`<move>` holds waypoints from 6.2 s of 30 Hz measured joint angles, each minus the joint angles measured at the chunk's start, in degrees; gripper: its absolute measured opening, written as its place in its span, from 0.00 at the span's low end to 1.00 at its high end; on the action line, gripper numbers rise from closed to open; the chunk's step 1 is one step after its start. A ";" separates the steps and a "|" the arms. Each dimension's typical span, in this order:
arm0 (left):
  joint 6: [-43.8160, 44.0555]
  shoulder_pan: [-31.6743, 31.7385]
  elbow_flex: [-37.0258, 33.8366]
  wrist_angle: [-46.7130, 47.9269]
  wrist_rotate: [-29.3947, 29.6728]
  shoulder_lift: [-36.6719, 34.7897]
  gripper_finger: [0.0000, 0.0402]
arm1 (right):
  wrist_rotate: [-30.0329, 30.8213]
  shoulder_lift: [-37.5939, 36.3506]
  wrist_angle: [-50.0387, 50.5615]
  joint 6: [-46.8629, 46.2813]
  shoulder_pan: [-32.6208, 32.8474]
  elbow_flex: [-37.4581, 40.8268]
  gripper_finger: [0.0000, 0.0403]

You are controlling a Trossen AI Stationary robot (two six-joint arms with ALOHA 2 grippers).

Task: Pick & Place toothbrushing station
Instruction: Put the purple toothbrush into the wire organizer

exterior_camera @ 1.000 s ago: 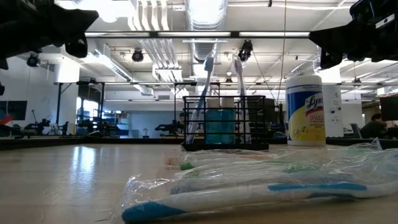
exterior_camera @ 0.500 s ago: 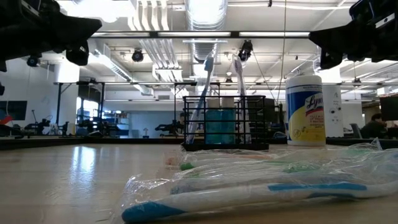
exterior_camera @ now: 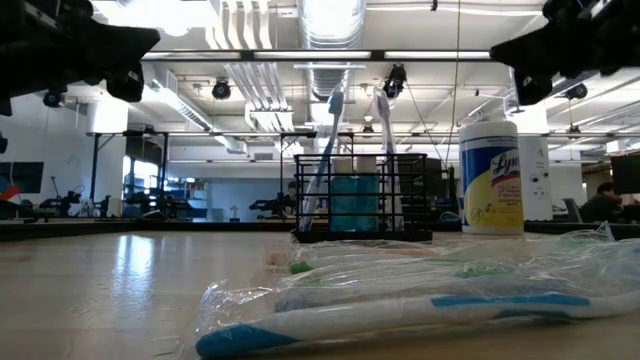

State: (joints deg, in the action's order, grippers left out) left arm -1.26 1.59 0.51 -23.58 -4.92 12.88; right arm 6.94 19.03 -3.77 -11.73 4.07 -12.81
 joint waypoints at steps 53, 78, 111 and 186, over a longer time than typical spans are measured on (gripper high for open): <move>1.15 0.00 0.17 10.22 -12.23 0.00 0.03 | 18.36 88.88 59.52 -111.58 48.52 -61.24 0.02; 1.81 0.00 0.17 11.89 -12.19 0.04 0.02 | 4.96 88.19 61.95 -70.43 42.32 -63.89 0.02; 5.86 0.00 0.13 12.45 -10.90 0.07 0.02 | -1.59 87.57 61.70 -96.49 43.29 -60.97 0.14; 6.08 0.00 -0.04 10.79 -16.10 0.33 0.03 | -0.44 93.71 58.38 -60.42 33.05 -57.57 0.22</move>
State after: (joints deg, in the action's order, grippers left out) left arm 4.82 1.58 0.47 -12.78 -21.02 13.21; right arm 6.50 112.74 54.61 -72.16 37.13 -70.38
